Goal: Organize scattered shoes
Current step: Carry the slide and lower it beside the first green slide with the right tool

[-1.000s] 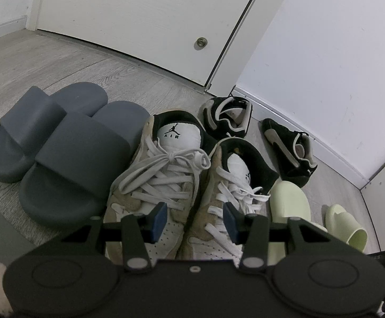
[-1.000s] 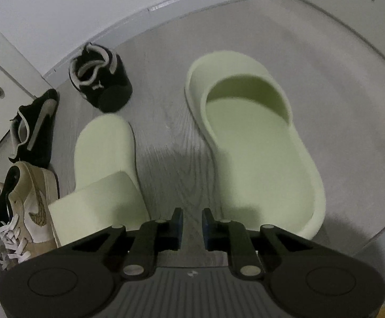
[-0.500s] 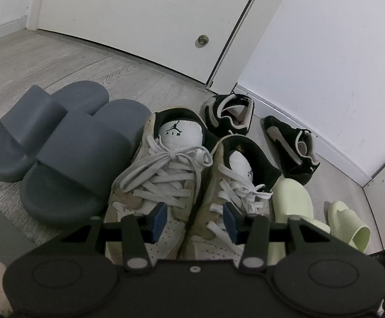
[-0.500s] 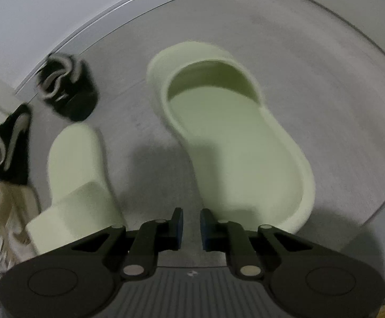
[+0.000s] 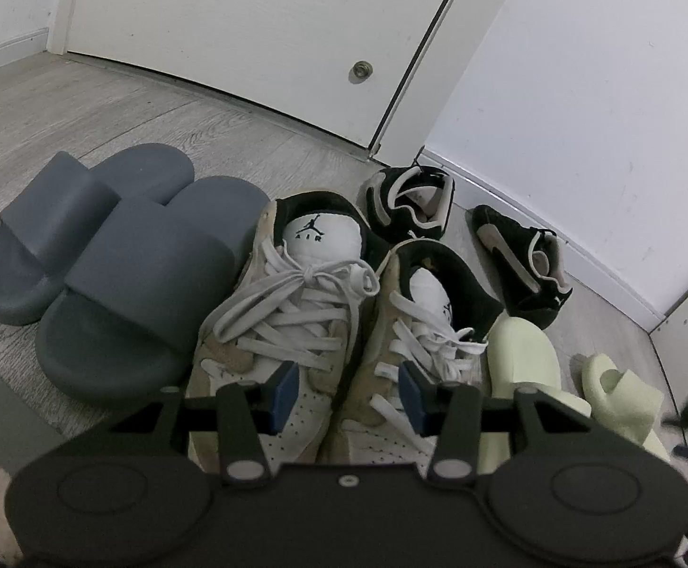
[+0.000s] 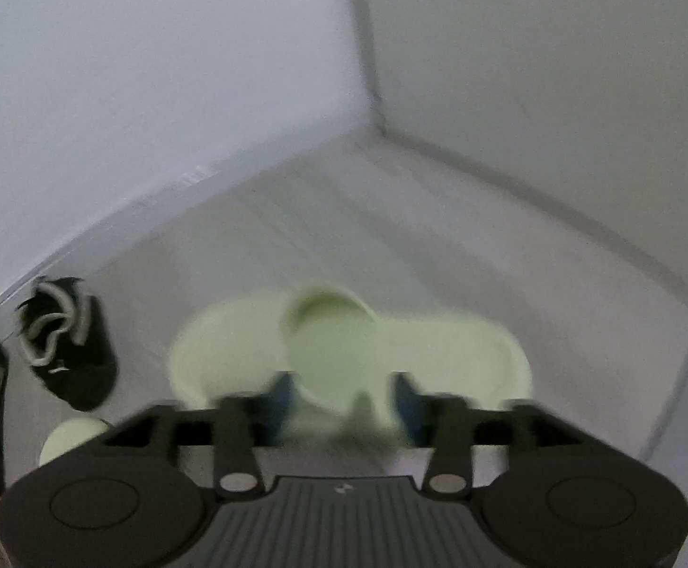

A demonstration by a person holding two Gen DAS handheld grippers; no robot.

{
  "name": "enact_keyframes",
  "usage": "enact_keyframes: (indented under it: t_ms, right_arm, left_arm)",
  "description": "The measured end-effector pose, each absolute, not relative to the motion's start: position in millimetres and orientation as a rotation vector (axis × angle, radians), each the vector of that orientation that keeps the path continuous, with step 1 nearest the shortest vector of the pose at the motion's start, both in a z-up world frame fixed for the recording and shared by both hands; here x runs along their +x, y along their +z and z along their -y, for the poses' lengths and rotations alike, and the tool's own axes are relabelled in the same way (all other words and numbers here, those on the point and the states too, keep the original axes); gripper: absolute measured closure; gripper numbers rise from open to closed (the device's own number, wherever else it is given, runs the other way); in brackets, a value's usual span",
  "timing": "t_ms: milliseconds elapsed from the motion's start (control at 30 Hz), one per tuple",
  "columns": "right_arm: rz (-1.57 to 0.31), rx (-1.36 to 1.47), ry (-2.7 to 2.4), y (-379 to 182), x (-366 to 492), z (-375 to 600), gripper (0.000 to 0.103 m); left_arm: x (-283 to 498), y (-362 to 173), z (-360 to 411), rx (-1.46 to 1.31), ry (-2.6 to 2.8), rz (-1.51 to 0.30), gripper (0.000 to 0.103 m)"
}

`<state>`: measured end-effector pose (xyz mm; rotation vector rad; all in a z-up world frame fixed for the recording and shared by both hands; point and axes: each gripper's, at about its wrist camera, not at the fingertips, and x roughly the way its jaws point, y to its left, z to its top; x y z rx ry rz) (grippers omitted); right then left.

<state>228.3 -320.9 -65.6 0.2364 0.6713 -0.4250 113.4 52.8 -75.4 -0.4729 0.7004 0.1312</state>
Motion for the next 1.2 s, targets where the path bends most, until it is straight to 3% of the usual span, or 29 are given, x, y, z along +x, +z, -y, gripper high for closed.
enact_keyframes:
  t_ms: [167, 200, 467, 833, 933, 967, 1000, 1200]
  right_arm:
    - [-0.695, -0.016, -0.413, -91.7, 274.6, 287.9, 0.021]
    - [-0.702, -0.06, -0.424, -99.2, 283.5, 283.0, 0.015]
    - [-0.683, -0.244, -0.405, -118.0, 302.8, 265.0, 0.006]
    - [-0.691, -0.248, -0.386, -117.7, 307.9, 267.4, 0.006]
    - [-0.71, -0.215, -0.358, -117.5, 308.1, 272.7, 0.009]
    - [-0.727, -0.19, -0.336, -117.4, 307.5, 276.2, 0.024]
    - [-0.741, -0.163, -0.309, -117.4, 307.4, 279.7, 0.028]
    - [-0.801, -0.065, -0.217, -111.9, 300.9, 297.4, 0.032]
  left_arm:
    - [113.4, -76.2, -53.5, -0.476, 0.14, -0.707, 0.055]
    - [113.5, -76.5, -53.9, -0.478, 0.141, -0.707, 0.055]
    - [115.3, -78.3, -54.1, -0.485, 0.135, -0.712, 0.055]
    - [115.2, -78.4, -53.3, -0.488, 0.127, -0.705, 0.055]
    - [115.4, -78.1, -51.8, -0.482, 0.126, -0.706, 0.055]
    - [115.8, -78.3, -51.8, -0.481, 0.127, -0.707, 0.055]
    - [115.3, -78.1, -52.1, -0.483, 0.127, -0.705, 0.055]
    - [112.5, -76.1, -53.9, -0.496, 0.121, -0.688, 0.055]
